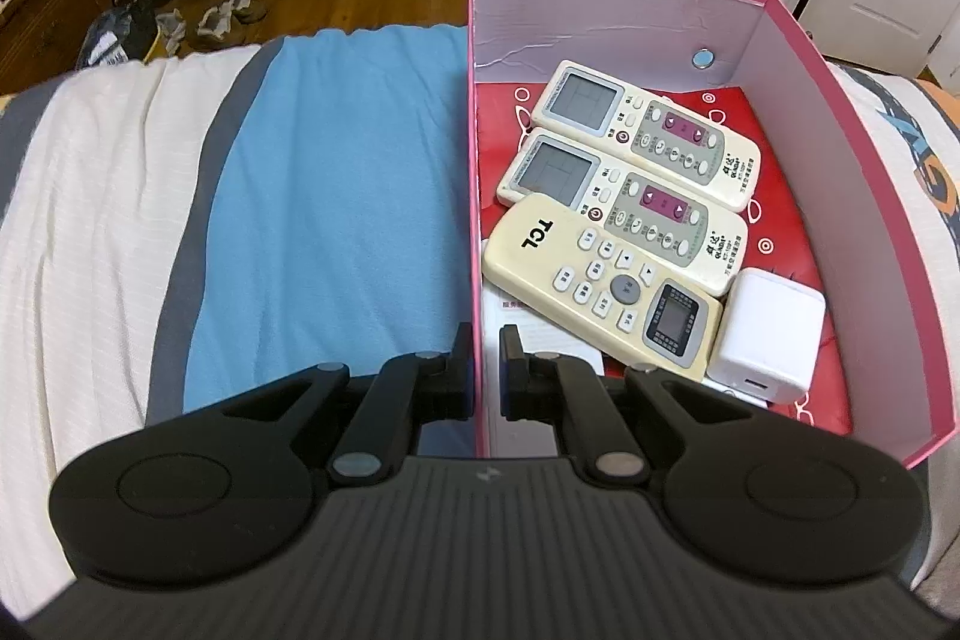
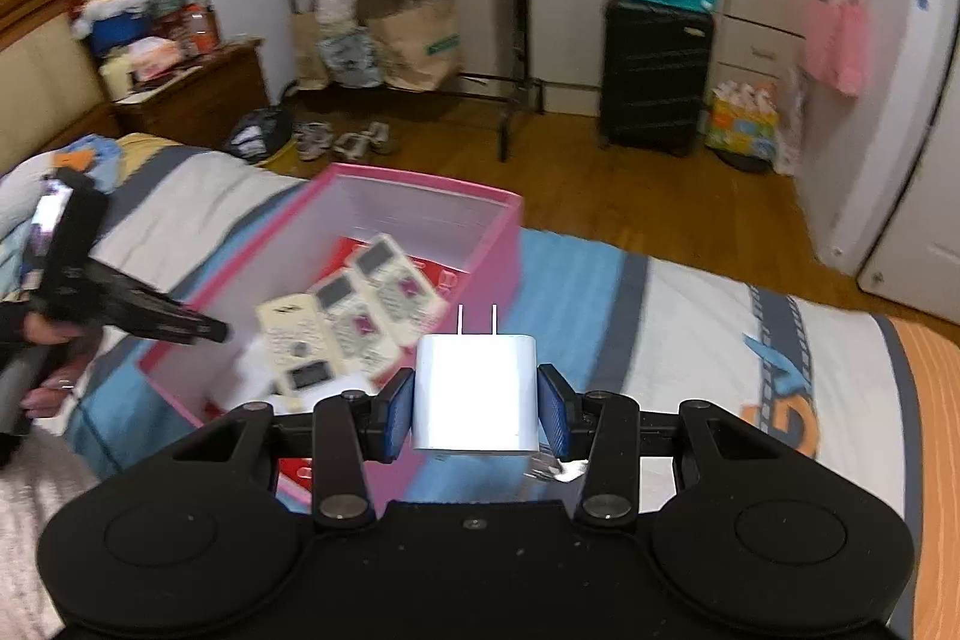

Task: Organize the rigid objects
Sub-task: 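Carry the white charger with the right gripper and drop it in the box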

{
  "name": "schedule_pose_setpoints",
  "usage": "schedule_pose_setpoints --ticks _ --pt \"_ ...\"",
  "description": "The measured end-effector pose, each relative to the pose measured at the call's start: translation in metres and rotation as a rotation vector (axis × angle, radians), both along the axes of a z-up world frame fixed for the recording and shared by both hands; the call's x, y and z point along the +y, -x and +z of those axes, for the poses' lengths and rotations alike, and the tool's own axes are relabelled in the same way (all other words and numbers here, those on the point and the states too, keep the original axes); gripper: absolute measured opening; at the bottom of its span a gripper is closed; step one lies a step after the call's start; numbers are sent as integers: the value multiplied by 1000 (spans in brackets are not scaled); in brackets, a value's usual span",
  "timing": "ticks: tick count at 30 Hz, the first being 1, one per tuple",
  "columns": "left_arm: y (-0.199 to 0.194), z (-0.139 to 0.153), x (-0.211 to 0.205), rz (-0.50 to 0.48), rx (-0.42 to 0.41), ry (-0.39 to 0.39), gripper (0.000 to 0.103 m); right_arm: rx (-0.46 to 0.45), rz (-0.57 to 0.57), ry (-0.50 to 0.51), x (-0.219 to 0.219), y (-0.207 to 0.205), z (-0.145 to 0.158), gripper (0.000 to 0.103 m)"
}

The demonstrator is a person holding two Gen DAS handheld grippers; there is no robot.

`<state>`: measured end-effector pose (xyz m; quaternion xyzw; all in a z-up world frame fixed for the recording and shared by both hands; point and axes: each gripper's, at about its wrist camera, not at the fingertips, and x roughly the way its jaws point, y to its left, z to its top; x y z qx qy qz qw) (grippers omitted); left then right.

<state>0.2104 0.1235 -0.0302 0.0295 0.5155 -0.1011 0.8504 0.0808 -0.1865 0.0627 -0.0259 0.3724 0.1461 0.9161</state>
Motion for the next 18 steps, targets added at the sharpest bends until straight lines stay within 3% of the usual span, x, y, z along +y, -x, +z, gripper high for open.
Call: schedule_pose_setpoints --ticks 11,18 --pt "4 0 5 -8 -11 29 5 3 166 -15 79 -24 3 48" --pt "3 1 9 -9 -10 48 5 143 183 -60 114 -81 -34 48"
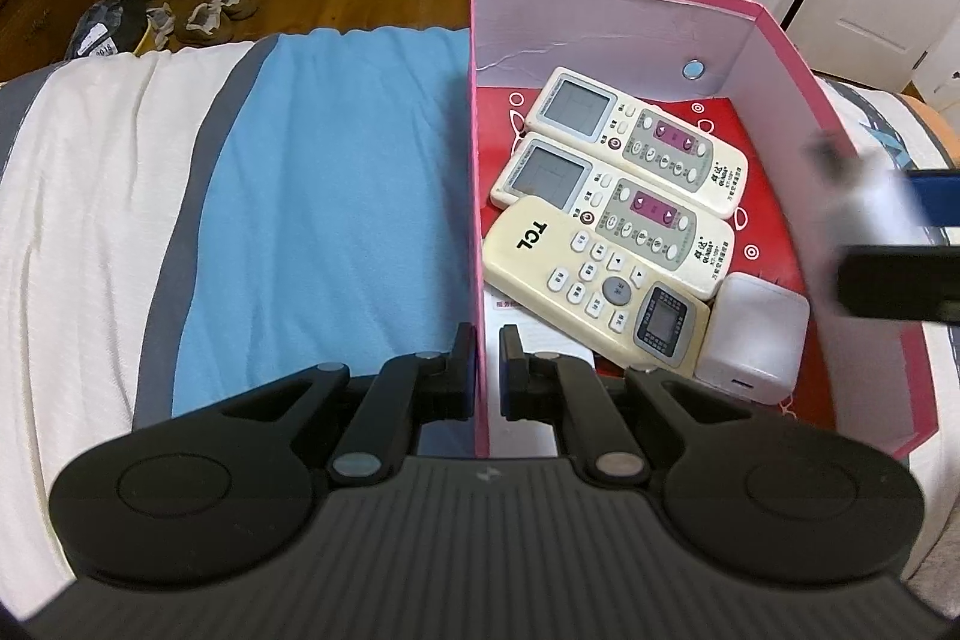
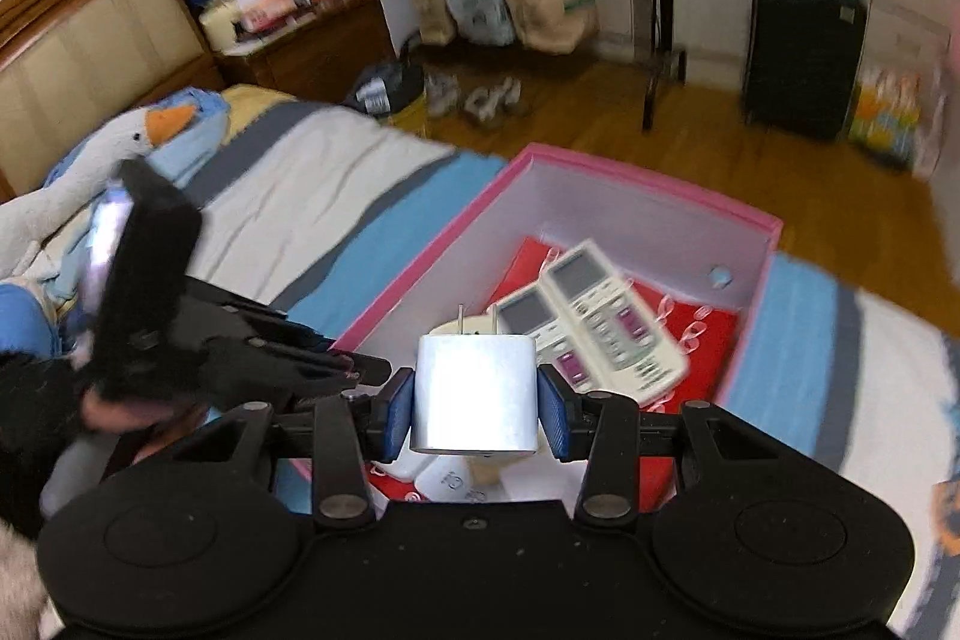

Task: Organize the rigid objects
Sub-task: 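Carry the white charger with the right gripper and drop it in the box, then move the right gripper to the bed and grasp the key ring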

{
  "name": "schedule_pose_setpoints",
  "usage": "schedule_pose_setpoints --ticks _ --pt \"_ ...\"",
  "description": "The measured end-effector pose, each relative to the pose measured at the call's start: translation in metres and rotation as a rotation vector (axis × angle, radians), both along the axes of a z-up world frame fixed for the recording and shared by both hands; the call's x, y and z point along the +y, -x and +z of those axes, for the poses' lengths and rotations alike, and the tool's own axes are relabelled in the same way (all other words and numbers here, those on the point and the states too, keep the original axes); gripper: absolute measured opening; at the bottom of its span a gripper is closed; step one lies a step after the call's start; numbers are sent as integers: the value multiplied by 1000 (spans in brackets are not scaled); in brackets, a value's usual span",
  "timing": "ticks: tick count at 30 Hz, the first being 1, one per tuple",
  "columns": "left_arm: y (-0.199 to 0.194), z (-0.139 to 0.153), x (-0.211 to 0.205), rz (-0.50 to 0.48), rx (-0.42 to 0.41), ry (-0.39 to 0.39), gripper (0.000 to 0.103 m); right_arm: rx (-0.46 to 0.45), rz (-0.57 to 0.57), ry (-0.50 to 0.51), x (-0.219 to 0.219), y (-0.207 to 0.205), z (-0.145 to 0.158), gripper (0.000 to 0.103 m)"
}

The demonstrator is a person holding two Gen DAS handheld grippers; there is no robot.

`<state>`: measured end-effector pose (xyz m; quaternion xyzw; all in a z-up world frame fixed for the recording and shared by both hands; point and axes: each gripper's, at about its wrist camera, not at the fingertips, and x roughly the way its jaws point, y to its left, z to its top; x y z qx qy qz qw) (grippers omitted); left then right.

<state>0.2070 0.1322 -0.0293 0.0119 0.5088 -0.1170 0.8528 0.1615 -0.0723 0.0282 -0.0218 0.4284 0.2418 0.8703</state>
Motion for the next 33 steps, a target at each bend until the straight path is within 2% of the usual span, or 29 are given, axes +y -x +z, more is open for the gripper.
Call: schedule_pose_setpoints --ticks 6,11,13,20,26,33 --pt "-1 -1 2 -6 -5 7 5 65 -36 116 15 -36 -40 48" --pt "-2 -2 1 -8 -8 6 5 29 -123 231 16 -51 -55 48" --pt "-3 -2 0 -9 -7 8 5 26 -132 242 16 -48 -56 49" --pt "-6 -3 7 0 8 48 5 -31 -91 238 5 -19 -28 55" --pt "-5 -2 1 -7 -2 13 5 -64 -69 225 -12 6 8 56" --pt "-4 -2 -4 -8 -7 -14 5 -50 -35 228 -45 40 42 58"
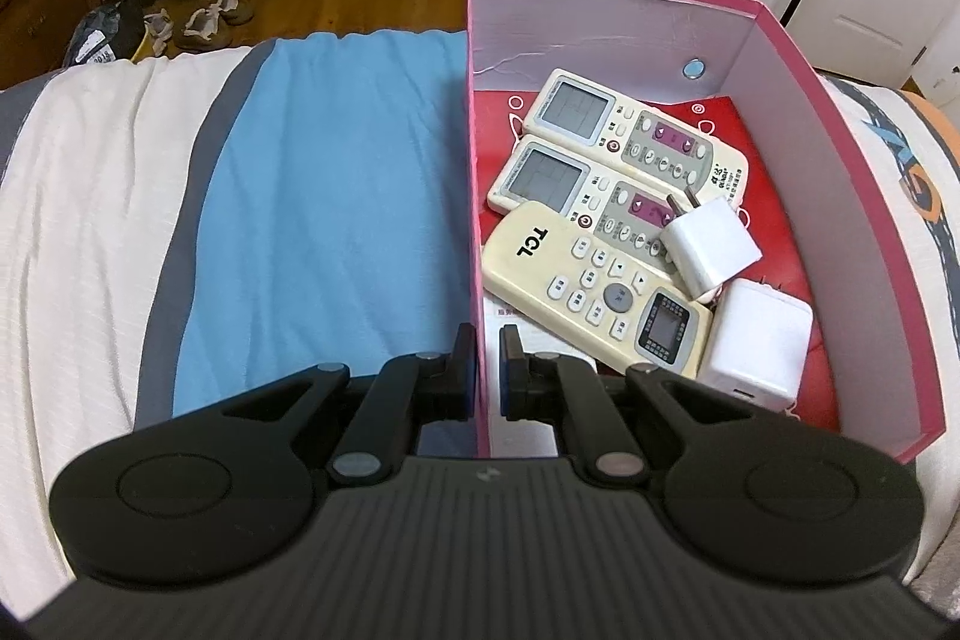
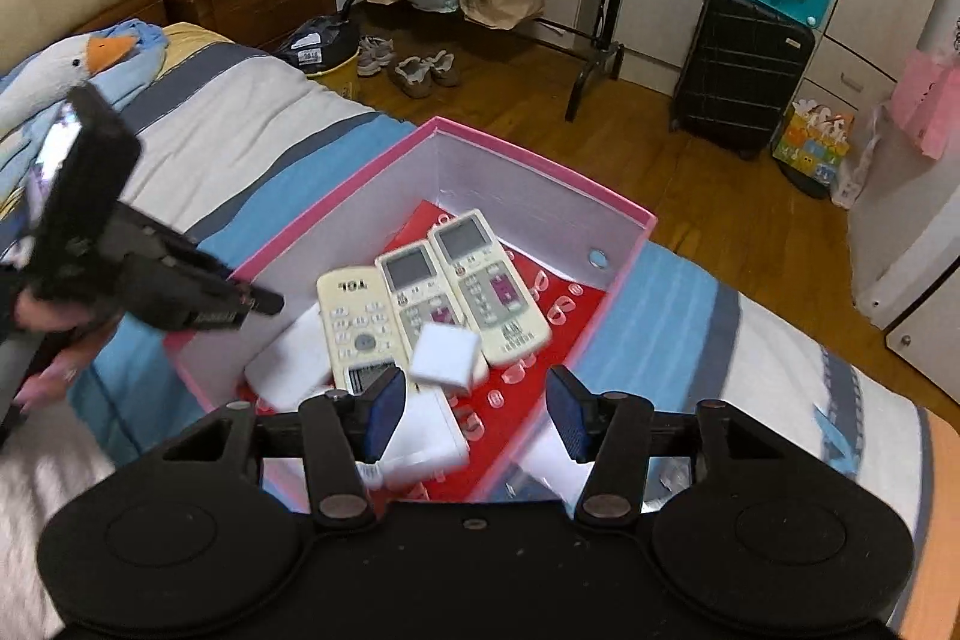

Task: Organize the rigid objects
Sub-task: 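Move the right gripper to the bed and grasp the key ring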

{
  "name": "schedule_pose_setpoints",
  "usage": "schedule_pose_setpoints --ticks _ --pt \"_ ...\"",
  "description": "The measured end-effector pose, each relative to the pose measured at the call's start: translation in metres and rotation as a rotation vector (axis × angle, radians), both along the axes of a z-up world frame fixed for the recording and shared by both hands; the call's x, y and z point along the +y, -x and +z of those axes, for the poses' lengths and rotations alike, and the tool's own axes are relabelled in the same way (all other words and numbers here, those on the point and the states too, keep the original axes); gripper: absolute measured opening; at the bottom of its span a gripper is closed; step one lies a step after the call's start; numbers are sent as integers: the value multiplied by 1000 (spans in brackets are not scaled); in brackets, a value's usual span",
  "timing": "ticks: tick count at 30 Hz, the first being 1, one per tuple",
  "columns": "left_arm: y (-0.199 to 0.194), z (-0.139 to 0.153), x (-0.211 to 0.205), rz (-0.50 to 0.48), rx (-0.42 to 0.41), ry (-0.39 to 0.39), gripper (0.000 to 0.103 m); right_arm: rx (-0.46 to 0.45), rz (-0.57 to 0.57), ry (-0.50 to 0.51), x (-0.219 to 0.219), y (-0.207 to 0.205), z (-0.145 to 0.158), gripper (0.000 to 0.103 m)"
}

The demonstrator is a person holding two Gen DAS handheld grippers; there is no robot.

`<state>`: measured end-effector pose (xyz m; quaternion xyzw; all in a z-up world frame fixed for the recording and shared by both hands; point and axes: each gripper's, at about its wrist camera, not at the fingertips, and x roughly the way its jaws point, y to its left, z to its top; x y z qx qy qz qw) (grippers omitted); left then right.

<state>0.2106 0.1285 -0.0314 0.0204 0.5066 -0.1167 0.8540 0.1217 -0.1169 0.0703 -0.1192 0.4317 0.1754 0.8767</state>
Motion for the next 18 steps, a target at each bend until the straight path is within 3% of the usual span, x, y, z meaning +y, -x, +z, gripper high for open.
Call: schedule_pose_setpoints --ticks 11,18 --pt "1 0 -6 1 3 -35 5 8 9 25 -42 39 6 65" --pt "2 0 -8 -3 -2 -51 6 37 39 44 -52 50 -12 70"
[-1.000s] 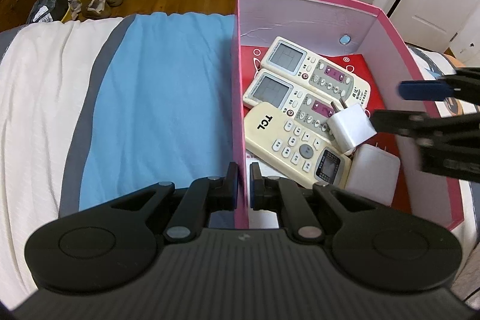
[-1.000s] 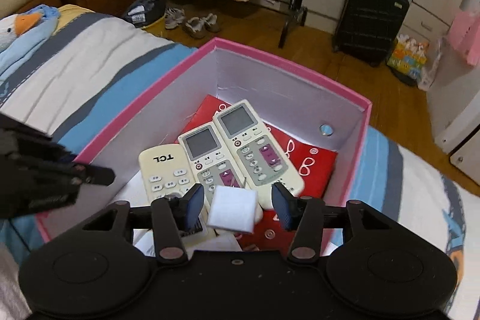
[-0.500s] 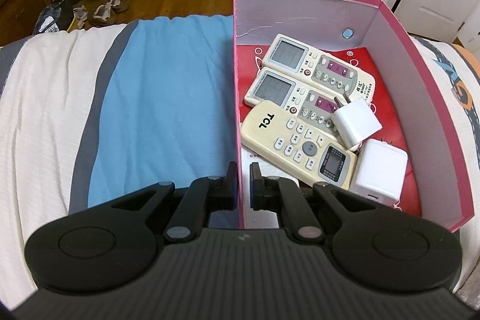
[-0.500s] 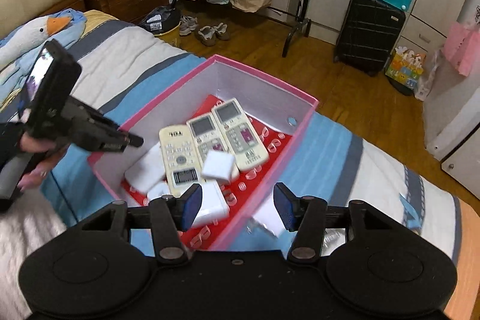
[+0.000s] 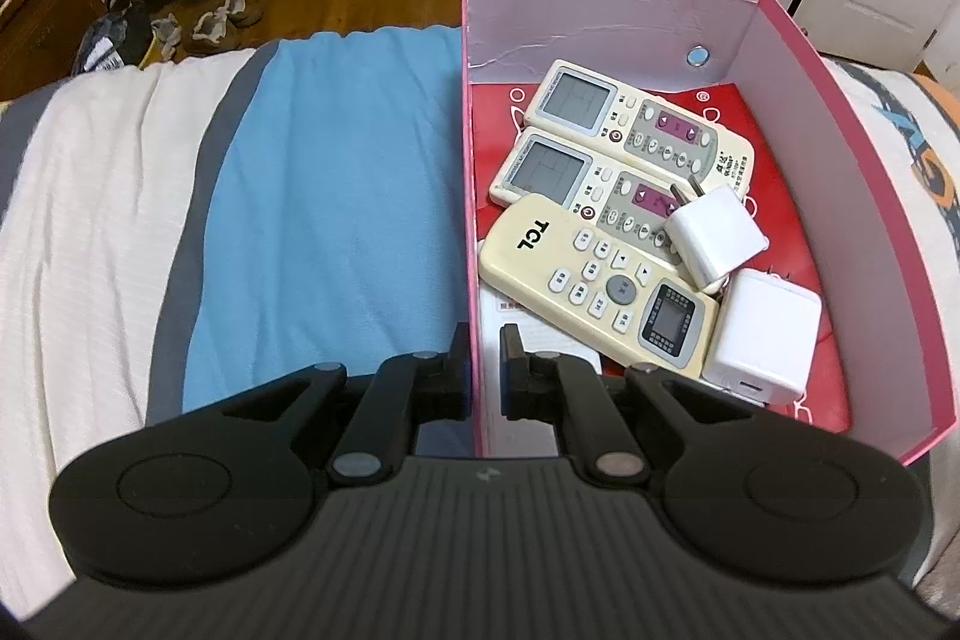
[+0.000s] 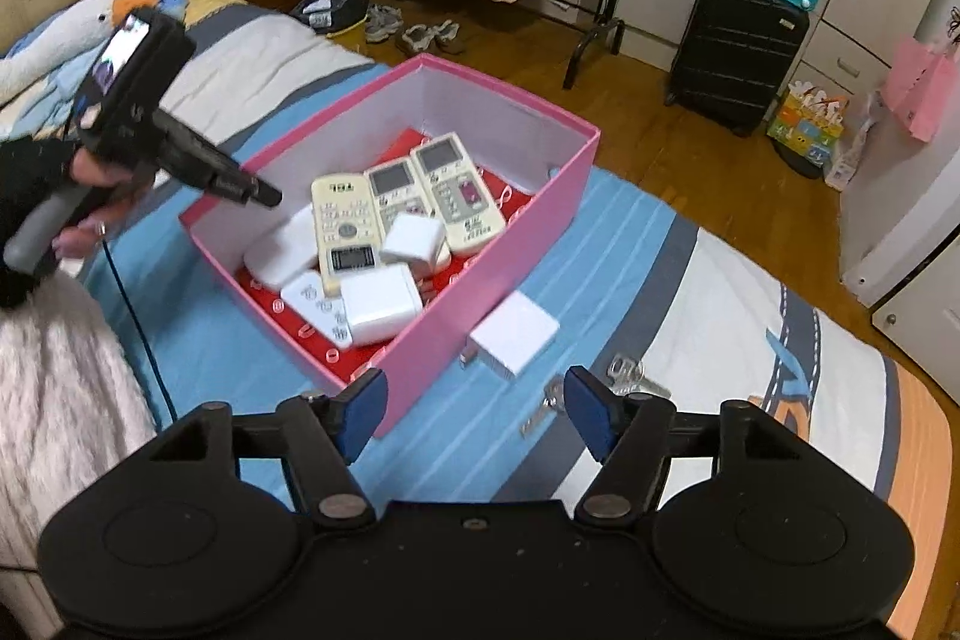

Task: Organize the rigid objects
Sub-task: 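Move the right gripper to the bed and grasp the key ring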

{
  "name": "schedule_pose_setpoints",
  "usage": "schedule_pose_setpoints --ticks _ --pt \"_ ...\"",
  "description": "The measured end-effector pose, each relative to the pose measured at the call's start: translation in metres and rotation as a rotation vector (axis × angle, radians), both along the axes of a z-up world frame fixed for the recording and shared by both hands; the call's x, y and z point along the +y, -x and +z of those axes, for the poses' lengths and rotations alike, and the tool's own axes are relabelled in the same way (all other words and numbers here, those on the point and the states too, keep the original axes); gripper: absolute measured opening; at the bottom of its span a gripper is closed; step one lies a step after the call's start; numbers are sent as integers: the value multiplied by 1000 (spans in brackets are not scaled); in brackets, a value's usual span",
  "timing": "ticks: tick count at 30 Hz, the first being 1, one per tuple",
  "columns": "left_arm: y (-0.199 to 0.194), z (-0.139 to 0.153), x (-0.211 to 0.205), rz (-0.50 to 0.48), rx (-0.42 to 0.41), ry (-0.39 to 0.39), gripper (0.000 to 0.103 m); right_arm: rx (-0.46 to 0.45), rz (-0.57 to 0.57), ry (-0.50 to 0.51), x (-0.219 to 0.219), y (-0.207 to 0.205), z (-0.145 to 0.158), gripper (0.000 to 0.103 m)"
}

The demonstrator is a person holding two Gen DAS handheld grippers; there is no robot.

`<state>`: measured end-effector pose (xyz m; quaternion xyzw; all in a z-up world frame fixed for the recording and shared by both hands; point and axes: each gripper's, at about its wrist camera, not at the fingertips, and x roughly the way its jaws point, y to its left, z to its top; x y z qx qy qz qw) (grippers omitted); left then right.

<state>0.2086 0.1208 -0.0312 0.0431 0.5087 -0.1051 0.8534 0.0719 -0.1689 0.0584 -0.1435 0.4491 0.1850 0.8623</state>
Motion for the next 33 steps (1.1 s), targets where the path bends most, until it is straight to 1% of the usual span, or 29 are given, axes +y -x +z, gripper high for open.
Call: schedule_pose_setpoints --ticks 3,5,8,10,13,15,18,19,22,24,26,27,28,29,30,31,32,33 --pt "1 -1 -2 -1 -4 -8 6 14 12 -8 -3 -1 -13 71" --pt "1 -1 -1 3 -2 -5 6 10 26 -18 -6 -4 -21 74" --pt "3 -1 -2 6 -9 -8 6 -19 43 -26 -10 -12 -39 76" --pt "4 -3 -2 1 -8 -11 6 -29 63 -49 -15 -21 -52 76" --pt "4 -6 0 -1 6 1 6 5 53 -42 -23 -47 -74 80" --pt "4 -5 0 -1 9 5 6 49 34 -35 -30 -65 -88 80" --pt "5 -6 1 -4 7 7 6 108 23 -52 -37 -82 -112 80" --pt "5 -6 1 -3 7 11 6 120 -2 -58 -40 -86 -119 80" --pt "4 -6 1 0 12 16 6 203 -95 -113 -53 -94 -140 80" --pt "4 -6 1 -3 8 11 6 181 -108 -130 -57 -93 -142 80" --pt "4 -7 2 -6 6 10 6 157 -105 -119 -55 -94 -143 79" --pt "3 -7 2 -7 6 12 6 142 -101 -102 -53 -94 -143 78" --pt "3 -8 2 -7 7 14 6 116 -93 -71 -49 -92 -144 70" --pt "3 -8 3 -8 7 16 6 97 -84 -38 -44 -92 -144 59" --pt "3 -8 3 -8 7 16 6 63 -72 2 -40 -90 -144 51" --pt "4 -8 2 -10 6 15 6 46 -66 23 -39 -88 -143 37" --pt "4 -8 2 -11 6 14 6 42 -68 33 -38 -88 -142 27" --pt "4 -8 2 -12 5 13 6 45 -77 36 -39 -88 -141 24"
